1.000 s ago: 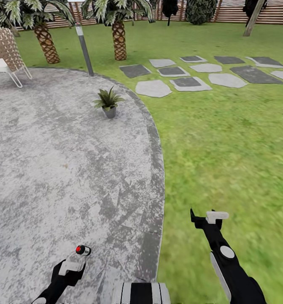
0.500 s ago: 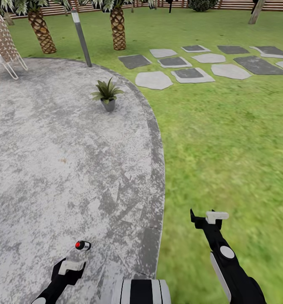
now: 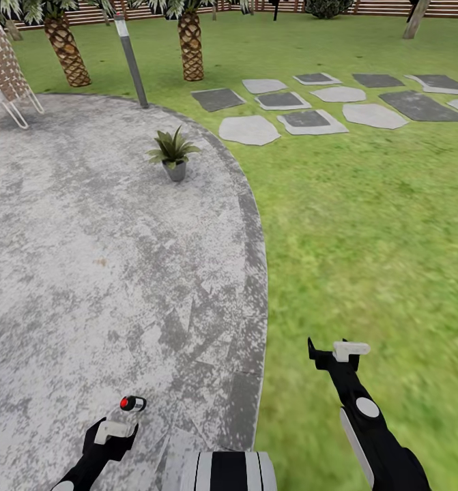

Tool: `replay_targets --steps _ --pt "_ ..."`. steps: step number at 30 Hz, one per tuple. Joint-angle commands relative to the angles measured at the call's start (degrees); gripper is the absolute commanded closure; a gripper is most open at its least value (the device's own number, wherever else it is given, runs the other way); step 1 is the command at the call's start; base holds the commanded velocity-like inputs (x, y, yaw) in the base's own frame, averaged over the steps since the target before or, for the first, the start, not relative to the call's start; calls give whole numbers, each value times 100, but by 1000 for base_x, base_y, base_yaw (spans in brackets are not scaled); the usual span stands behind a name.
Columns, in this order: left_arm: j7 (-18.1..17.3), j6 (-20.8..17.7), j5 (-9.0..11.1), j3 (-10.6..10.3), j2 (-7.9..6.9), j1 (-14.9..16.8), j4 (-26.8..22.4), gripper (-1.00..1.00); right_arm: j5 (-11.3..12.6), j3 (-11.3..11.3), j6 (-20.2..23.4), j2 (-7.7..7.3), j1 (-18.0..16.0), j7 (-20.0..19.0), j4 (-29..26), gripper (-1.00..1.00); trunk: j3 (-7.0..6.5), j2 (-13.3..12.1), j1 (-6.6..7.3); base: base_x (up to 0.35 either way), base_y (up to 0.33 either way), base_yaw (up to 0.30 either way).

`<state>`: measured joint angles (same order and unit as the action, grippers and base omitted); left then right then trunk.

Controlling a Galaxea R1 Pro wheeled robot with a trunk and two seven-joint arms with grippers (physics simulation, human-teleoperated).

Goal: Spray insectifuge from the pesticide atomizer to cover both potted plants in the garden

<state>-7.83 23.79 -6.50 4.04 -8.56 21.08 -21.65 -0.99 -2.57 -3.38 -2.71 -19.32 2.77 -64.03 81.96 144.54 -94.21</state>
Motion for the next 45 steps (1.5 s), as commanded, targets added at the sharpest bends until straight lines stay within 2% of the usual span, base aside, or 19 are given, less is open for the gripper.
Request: replay_targets --steps 1,13,45 --pt "-25 21 -56 44 4 4 3 -100 -10 7 -14 -2 -2 22 3 -100 3 1 1 23 0 0" --pt "-25 21 -45 43 4 2 -2 -100 -15 5 -14 -2 -2 22 4 -100 3 1 1 123 0 0" --pt "-25 22 -45 35 4 1 -3 -100 -2 10 -14 -2 -2 30 -4 -100 3 1 1 2 0 0"
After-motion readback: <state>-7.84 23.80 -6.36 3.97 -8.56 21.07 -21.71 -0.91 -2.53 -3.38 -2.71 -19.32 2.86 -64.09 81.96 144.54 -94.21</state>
